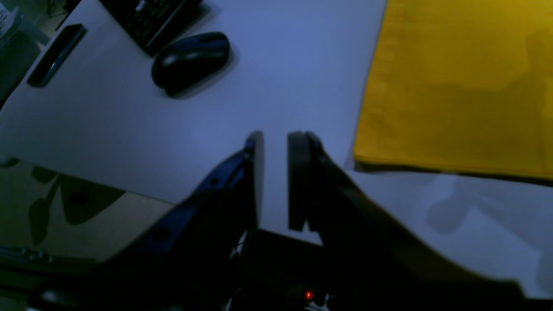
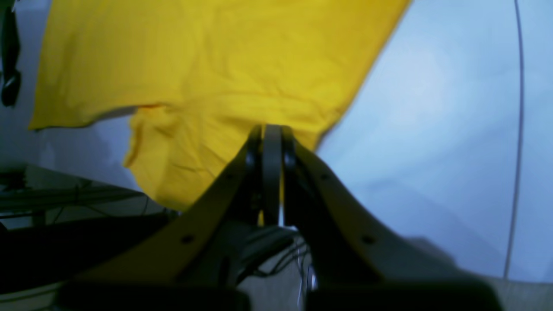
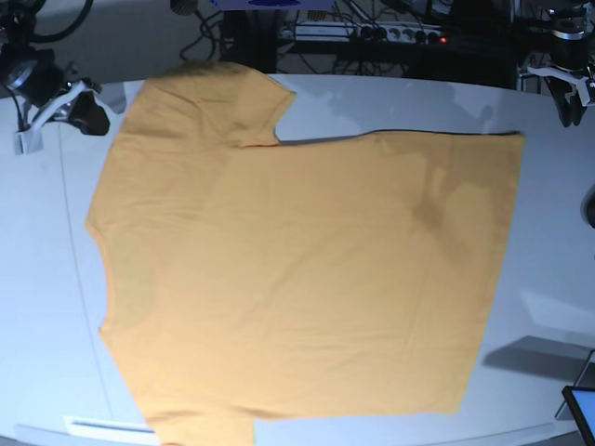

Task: Fold the T-shirt properly
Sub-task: 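Move the right gripper to the shirt's shoulder corner nearest it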

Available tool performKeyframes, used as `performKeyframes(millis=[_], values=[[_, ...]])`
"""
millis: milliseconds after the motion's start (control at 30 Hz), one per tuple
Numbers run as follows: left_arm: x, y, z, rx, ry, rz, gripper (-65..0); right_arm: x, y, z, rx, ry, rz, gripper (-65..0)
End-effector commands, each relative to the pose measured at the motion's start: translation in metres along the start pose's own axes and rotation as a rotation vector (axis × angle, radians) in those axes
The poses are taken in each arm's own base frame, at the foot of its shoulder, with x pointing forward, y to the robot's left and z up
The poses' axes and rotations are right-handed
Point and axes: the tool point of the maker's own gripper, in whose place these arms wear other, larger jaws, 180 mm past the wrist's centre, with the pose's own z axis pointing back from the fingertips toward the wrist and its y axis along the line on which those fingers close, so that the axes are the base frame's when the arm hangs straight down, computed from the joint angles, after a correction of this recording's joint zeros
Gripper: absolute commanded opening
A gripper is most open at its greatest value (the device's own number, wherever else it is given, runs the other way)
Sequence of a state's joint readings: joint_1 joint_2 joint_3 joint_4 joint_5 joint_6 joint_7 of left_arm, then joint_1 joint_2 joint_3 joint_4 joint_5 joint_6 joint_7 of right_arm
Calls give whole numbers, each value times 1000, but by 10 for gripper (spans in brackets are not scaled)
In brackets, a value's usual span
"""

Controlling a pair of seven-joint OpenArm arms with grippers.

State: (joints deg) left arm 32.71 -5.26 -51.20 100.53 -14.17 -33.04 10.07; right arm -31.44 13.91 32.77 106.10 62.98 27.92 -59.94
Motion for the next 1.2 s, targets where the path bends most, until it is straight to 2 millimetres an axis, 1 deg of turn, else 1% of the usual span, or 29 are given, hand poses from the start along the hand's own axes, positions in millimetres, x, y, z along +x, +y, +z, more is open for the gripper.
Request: performKeyframes(millis=[0, 67, 167, 300, 367, 400, 500, 533, 600, 667, 767, 900, 1033, 1167], values=[[14, 5, 1, 4, -48, -9, -556, 9, 1, 2, 14, -29, 10, -650], [14, 5, 1, 4, -48, -9, -556, 2, -5, 0, 10, -4, -11, -650], [14, 5, 1, 4, -48, -9, -556, -3, -7, -3, 14, 17, -26, -650], [13, 5, 1, 4, -46, -12, -556, -5, -8, -4, 16, 23, -30, -644], [13, 5, 1, 4, -45, -13, -556, -12, -12, -5, 13, 48, -51, -588], [13, 5, 1, 4, -45, -13, -556, -14, -14, -7, 14, 52, -61, -538], [13, 5, 1, 4, -45, -13, -556, -16, -16, -8, 13, 56, -74, -363], [13, 5, 1, 4, -45, -13, -556, -17, -16, -8, 13, 55, -75, -318], [13, 5, 1, 4, -45, -13, -556, -17, -16, -8, 14, 55, -74, -264], [13, 5, 1, 4, -44, -14, -556, -16, -14, -8, 26, 55, -51, -251], [13, 5, 1, 4, -43, -15, -556, -16, -11, -8, 43, 54, -17, -251], [13, 5, 1, 4, -44, -14, -556, -17, -10, -9, 47, 57, -15, -251], [13, 5, 1, 4, -44, -14, -556, -27, 2, -17, 86, 101, -7, -251], [13, 5, 1, 4, -44, -14, -556, -32, 16, -27, 132, 122, 3, -251]])
